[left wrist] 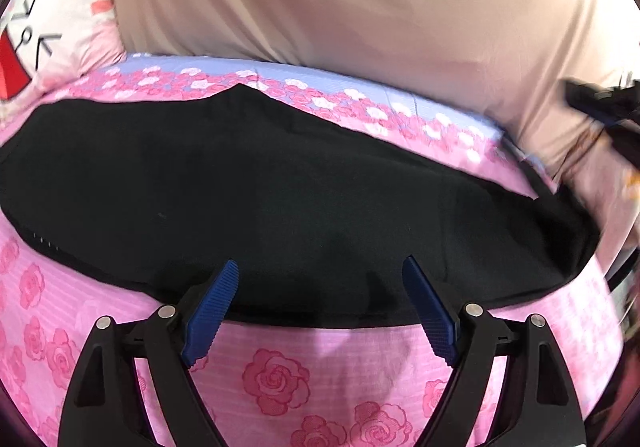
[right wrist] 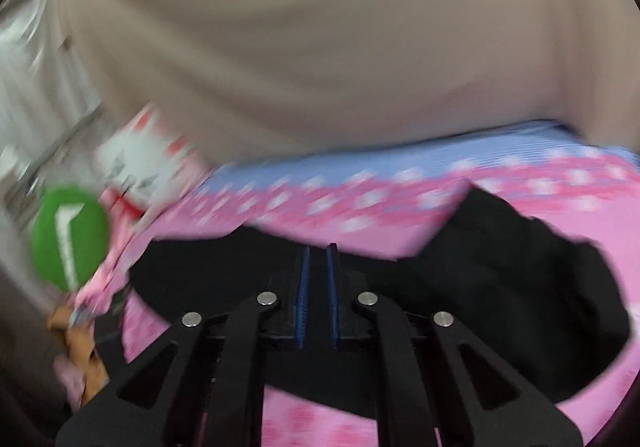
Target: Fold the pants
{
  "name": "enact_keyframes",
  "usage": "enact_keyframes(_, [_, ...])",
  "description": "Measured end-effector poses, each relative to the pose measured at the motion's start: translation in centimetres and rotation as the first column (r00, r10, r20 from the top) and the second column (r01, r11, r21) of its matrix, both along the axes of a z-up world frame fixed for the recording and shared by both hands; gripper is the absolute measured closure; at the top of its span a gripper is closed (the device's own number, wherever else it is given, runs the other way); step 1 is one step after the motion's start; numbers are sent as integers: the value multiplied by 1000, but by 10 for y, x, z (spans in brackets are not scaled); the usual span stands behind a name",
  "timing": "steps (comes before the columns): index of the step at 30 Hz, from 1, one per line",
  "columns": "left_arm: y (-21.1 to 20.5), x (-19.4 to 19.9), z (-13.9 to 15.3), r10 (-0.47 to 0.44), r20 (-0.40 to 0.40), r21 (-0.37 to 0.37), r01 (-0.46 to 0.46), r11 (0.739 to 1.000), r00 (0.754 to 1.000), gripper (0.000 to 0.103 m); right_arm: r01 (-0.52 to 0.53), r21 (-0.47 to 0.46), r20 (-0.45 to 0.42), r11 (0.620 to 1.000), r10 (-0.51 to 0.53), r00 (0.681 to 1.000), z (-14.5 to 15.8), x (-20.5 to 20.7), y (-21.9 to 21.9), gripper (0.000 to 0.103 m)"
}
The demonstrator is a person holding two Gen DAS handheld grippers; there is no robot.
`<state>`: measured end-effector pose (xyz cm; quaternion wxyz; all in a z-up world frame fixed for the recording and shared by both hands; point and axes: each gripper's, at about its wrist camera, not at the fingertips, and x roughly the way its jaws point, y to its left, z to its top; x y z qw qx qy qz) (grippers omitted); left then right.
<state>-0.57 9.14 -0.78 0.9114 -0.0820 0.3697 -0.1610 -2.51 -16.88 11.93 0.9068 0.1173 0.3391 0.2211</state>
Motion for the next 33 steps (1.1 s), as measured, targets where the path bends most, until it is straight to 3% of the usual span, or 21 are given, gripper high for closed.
enact_keyframes(2, [11,-1,1,13,-1,-49,-13,999,1000,22,-76,-112,-67,991,68,995,-33,14,55,94])
enact_keyframes(4, [24,-2,-1,34,-18,-84,-35,996,999,22,-43,-241,-47,970,33,998,-50,10,70,90])
enact_keyframes(6, [35,-4,-3,29,-36,-120,-34,992,999,22,58,-302,9,951,-58,998,-51,3,51,63])
enact_keyframes(7, [40,-4,-4,26,-44,-140,-32,990,999,22,127,-330,45,935,-119,992,-50,-2,38,40])
enact_keyframes(8, [44,-4,-5,22,-52,-161,-30,986,998,22,221,-372,93,901,-201,975,-47,-13,13,32])
enact_keyframes(11, [46,-2,-7,12,-69,-195,-25,981,998,22,368,-419,112,830,-355,928,-49,-36,-51,28])
enact_keyframes(14, [41,1,-9,-9,-77,-183,-6,983,997,22,433,-420,70,797,-448,891,-58,-48,-102,28])
enact_keyframes(19, [30,-4,-5,-8,-39,-121,3,993,999,22,374,-390,21,841,-398,917,-81,-42,-120,23])
enact_keyframes(22, [30,-7,-4,9,-25,-101,-12,995,1000,22,361,-434,42,825,-382,923,-95,-22,-110,24])
enact_keyframes(23, [30,-7,-3,13,-24,-97,-16,995,1000,22,360,-439,46,824,-379,924,-98,-11,-108,31])
enact_keyframes(24, [30,-7,-3,21,-24,-89,-23,996,999,22,356,-426,40,832,-375,926,-100,-5,-110,39])
enact_keyframes(26, [30,-6,-4,29,-29,-80,-31,996,999,22,348,-330,-20,878,-375,927,-101,6,-127,92])
enact_keyframes(28, [30,-6,-5,34,-34,-73,-36,997,999,22,415,-162,-60,896,-428,902,-94,0,-160,95])
enact_keyframes(29, [31,-5,-5,38,-37,-71,-41,997,999,22,482,-26,-84,876,-482,872,-91,-13,-191,95])
enact_keyframes(31, [32,-4,-6,42,-40,-71,-44,996,998,22,590,199,-149,782,-571,807,-98,-45,-246,95])
enact_keyframes(32, [32,-4,-6,44,-42,-71,-47,996,998,22,647,335,-221,685,-610,761,-112,-68,-283,94])
enact_keyframes(33, [32,-3,-7,43,-44,-72,-46,996,998,22,678,407,-277,613,-624,730,-127,-85,-308,93])
